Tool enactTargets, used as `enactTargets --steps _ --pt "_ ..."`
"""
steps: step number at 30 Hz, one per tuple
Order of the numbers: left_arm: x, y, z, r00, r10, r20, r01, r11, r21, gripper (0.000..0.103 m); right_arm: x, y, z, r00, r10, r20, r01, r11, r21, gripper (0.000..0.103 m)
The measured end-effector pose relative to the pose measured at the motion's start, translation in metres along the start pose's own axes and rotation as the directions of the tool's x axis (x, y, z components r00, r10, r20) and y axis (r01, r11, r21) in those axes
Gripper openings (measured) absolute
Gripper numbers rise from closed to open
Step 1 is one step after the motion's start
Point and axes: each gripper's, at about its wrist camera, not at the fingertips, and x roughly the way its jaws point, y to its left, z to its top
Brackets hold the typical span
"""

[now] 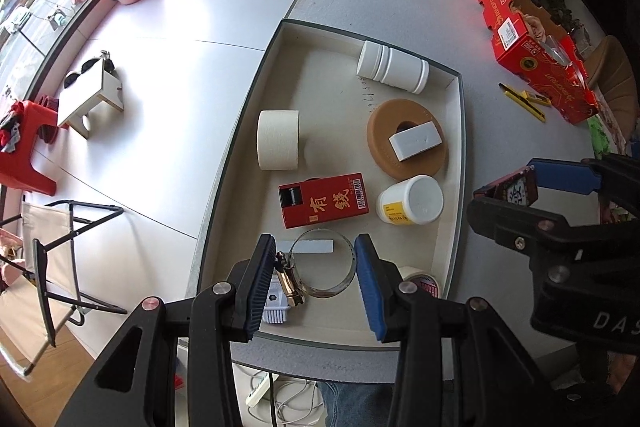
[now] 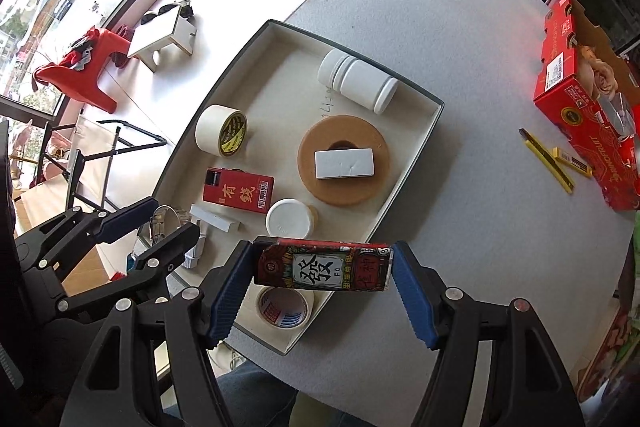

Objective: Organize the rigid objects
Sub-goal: 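Carry the hose clamp with the left tool while the right tool carries the snack bar to the tray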

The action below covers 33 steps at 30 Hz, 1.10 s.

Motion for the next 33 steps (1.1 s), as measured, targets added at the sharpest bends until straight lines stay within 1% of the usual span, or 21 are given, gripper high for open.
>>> enactTargets --steps 18,25,33 --pt "0.011 0.006 0.003 1.0 0.003 -0.029 -0.004 1.0 -0.009 0.044 0.009 0.0 0.007 1.0 -0.004 -0.015 0.004 1.0 -0.007 0.07" --pt "0.018 0.007 0.007 0.999 -0.003 -0.05 0.002 1.0 -0.021 0.044 0.018 0.001 0.018 1.0 -0.004 -0.026 0.004 1.0 0.008 0.07" --pt "0.021 0.006 0.014 0.999 0.002 -0.051 -0.004 1.0 -0.028 0.044 0.023 0.002 0.031 1.0 -0.002 -0.025 0.002 1.0 0.015 0.07"
